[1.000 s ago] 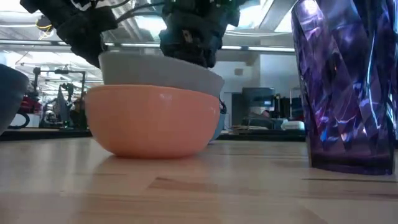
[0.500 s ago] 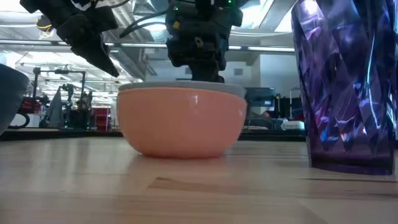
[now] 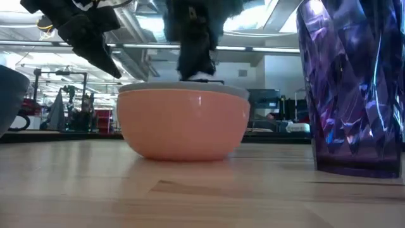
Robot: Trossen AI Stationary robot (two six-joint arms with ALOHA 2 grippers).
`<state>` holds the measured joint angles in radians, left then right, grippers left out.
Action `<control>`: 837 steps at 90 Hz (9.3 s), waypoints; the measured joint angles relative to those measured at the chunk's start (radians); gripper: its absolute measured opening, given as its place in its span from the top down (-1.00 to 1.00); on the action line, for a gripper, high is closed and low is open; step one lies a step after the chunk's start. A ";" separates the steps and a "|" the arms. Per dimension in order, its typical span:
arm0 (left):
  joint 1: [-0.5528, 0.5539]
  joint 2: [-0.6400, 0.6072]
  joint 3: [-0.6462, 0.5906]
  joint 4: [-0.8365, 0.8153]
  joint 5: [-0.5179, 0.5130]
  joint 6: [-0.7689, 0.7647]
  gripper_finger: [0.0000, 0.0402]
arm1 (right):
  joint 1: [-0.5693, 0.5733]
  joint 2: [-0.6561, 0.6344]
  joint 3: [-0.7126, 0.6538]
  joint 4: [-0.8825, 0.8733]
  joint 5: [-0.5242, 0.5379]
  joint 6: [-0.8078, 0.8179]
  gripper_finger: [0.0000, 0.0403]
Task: Nest bowls inside each other
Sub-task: Stack the blue bowl on top of the gray bowl, then stack the light blue bowl on top of the blue bowl
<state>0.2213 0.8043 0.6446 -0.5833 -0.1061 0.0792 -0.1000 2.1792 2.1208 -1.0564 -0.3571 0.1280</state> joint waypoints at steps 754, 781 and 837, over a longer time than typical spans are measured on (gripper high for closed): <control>-0.045 -0.038 0.065 0.173 0.064 -0.177 0.43 | -0.328 -0.179 -0.491 0.232 0.282 -0.021 0.34; -0.045 -0.038 0.065 0.158 0.065 -0.184 0.43 | -0.350 -0.151 -0.494 0.224 0.260 -0.036 0.34; -0.045 -0.038 0.065 0.145 0.065 -0.195 0.43 | -0.351 -0.082 -0.495 0.222 0.197 -0.061 0.62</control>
<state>0.1764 0.7666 0.7101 -0.4381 -0.0410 -0.1161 -0.4511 2.0972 1.6260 -0.8344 -0.1604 0.0668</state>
